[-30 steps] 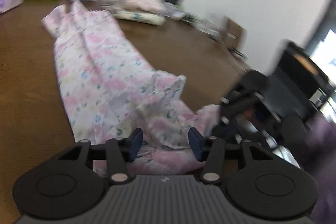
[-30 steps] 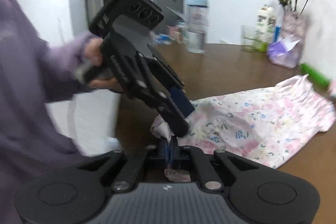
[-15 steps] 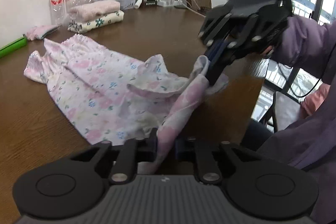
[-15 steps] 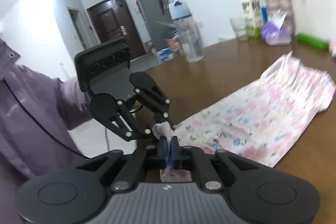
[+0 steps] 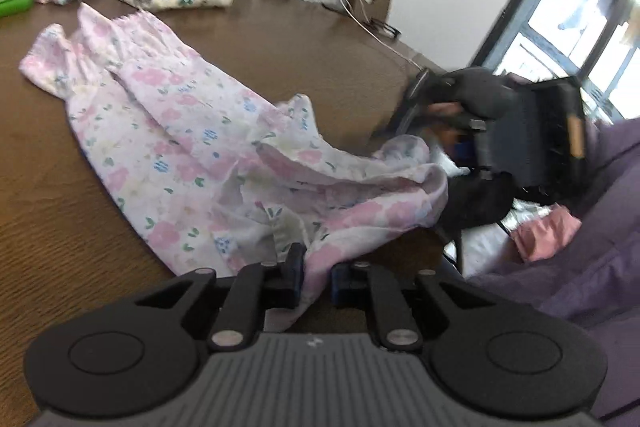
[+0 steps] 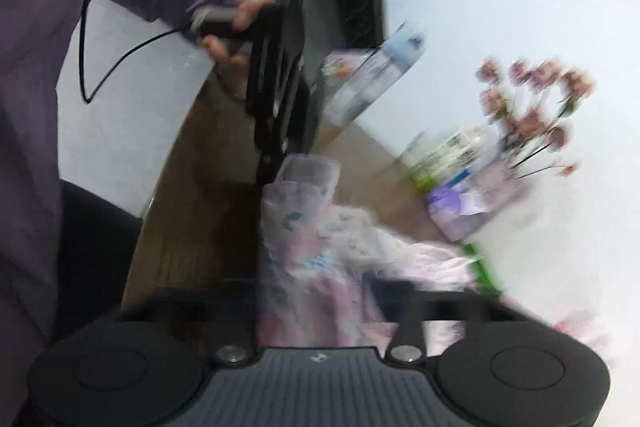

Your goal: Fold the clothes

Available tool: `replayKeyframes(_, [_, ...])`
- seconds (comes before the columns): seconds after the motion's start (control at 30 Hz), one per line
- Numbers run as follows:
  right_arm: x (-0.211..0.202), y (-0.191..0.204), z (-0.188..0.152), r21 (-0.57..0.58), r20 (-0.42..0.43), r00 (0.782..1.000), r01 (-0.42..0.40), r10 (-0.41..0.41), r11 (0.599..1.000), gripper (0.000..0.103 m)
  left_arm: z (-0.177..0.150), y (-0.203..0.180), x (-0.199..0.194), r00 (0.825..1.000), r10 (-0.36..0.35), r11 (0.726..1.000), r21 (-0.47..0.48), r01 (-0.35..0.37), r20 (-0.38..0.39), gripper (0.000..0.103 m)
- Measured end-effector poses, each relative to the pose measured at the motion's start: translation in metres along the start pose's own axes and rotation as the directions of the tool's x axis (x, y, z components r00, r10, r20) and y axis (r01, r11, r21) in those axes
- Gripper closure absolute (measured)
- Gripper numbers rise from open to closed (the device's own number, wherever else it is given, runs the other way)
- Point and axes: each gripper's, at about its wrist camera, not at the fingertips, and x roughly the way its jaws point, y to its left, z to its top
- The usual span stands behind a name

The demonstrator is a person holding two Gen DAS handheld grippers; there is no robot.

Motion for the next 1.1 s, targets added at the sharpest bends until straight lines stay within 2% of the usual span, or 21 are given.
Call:
replayKeyframes(0.03, [0.0,-0.016,0.001,0.109,0.004,0.993,-0.114,0.114,0.987,0.094,0.0,-0.002,-0.002,0.999,-0.023,1.0,0.005,0.023,-0.025,0.09])
replayKeyframes(0.07, [-0.004,-0.035,0.001,0.232,0.035,0.969,-0.245,0.244,0.941,0.094,0.0,-0.004,-0.005,0.998,-0.051,0.999,0.006,0.052,-0.048,0.09])
replayKeyframes(0.1, [-0.007,-0.054,0.001,0.346,0.083,0.928,-0.368,0.363,0.863,0.095,0.0,-0.005,-0.01,0.994,-0.09,0.996,-0.001,0.09,-0.067,0.09])
replayKeyframes(0.17, [-0.002,-0.088,-0.009,0.482,0.173,0.843,-0.523,0.509,0.703,0.094,0.005,0.002,-0.019,0.988,-0.142,0.989,-0.043,0.14,-0.059,0.086])
replayKeyframes(0.2, [0.001,-0.106,-0.014,0.538,0.227,0.791,-0.588,0.568,0.604,0.094,0.009,0.007,-0.024,0.986,-0.161,0.985,-0.067,0.158,-0.048,0.076])
replayKeyframes(0.23, [0.01,-0.122,-0.02,0.595,0.252,0.769,-0.602,0.587,0.532,0.094,0.011,0.014,-0.027,0.988,-0.153,0.984,-0.098,0.149,-0.031,0.068])
replayKeyframes(0.27, [0.022,-0.136,-0.03,0.657,0.269,0.753,-0.599,0.6,0.458,0.094,0.011,0.023,-0.028,0.993,-0.115,0.984,-0.137,0.112,-0.009,0.055])
replayKeyframes(0.3, [0.034,-0.15,-0.04,0.711,0.287,0.738,-0.591,0.611,0.38,0.093,0.012,0.032,-0.029,0.997,-0.075,0.981,-0.177,0.076,0.011,0.052])
replayKeyframes(0.43, [0.061,-0.172,-0.069,0.813,0.318,0.774,-0.519,0.547,0.263,0.087,0.013,0.068,-0.033,0.993,0.09,0.939,-0.339,-0.059,0.075,0.051])
replayKeyframes(0.5, [0.059,-0.172,-0.071,0.801,0.335,0.774,-0.534,0.538,0.27,0.087,0.008,0.066,-0.045,0.981,0.118,0.933,-0.354,-0.057,0.152,0.048])
replayKeyframes(0.6, [0.056,-0.171,-0.066,0.773,0.35,0.761,-0.564,0.547,0.29,0.087,0.004,0.037,-0.051,0.96,0.153,0.961,-0.262,-0.089,0.235,0.041])
replayKeyframes(0.7, [0.055,-0.172,-0.063,0.771,0.351,0.756,-0.569,0.553,0.287,0.087,0.004,0.024,-0.032,0.97,0.129,0.972,-0.222,-0.083,0.204,0.041])
replayKeyframes(0.73, [0.052,-0.174,-0.064,0.777,0.337,0.769,-0.553,0.543,0.3,0.084,0.002,0.023,-0.025,0.973,0.135,0.971,-0.222,-0.091,0.19,0.041])
replayKeyframes(0.77, [0.047,-0.172,-0.064,0.787,0.319,0.79,-0.529,0.524,0.318,0.075,0.0,0.025,-0.019,0.973,0.15,0.967,-0.23,-0.107,0.176,0.041])
replayKeyframes(0.87, [0.016,-0.176,-0.066,0.796,0.296,0.865,-0.457,0.404,0.396,0.048,-0.008,0.026,-0.01,0.973,0.142,0.964,-0.247,-0.095,0.182,0.041])
replayKeyframes(0.9, [0.001,-0.177,-0.07,0.805,0.285,0.893,-0.42,0.347,0.419,0.046,-0.009,0.022,-0.009,0.974,0.137,0.97,-0.225,-0.096,0.178,0.041])
replayKeyframes(0.97, [-0.027,-0.175,-0.071,0.821,0.24,0.948,-0.313,0.208,0.478,0.046,-0.01,0.015,-0.01,0.974,0.138,0.976,-0.194,-0.102,0.181,0.041])
replayKeyframes(1.0, [-0.037,-0.169,-0.068,0.821,0.238,0.958,-0.286,0.16,0.494,0.048,-0.01,0.013,-0.013,0.968,0.155,0.973,-0.202,-0.114,0.199,0.04])
replayKeyframes(1.03, [-0.046,-0.163,-0.066,0.821,0.235,0.965,-0.259,0.112,0.509,0.054,-0.01,0.012,-0.016,0.961,0.171,0.969,-0.211,-0.125,0.216,0.04])
replayKeyframes(1.07, [-0.055,-0.157,-0.064,0.821,0.233,0.97,-0.232,0.063,0.522,0.07,-0.011,0.01,-0.02,0.954,0.188,0.966,-0.22,-0.136,0.233,0.04])
replayKeyframes(1.1, [-0.056,-0.149,-0.062,0.82,0.239,0.97,-0.226,0.044,0.526,0.078,-0.011,0.008,-0.023,0.947,0.204,0.962,-0.229,-0.147,0.25,0.04])
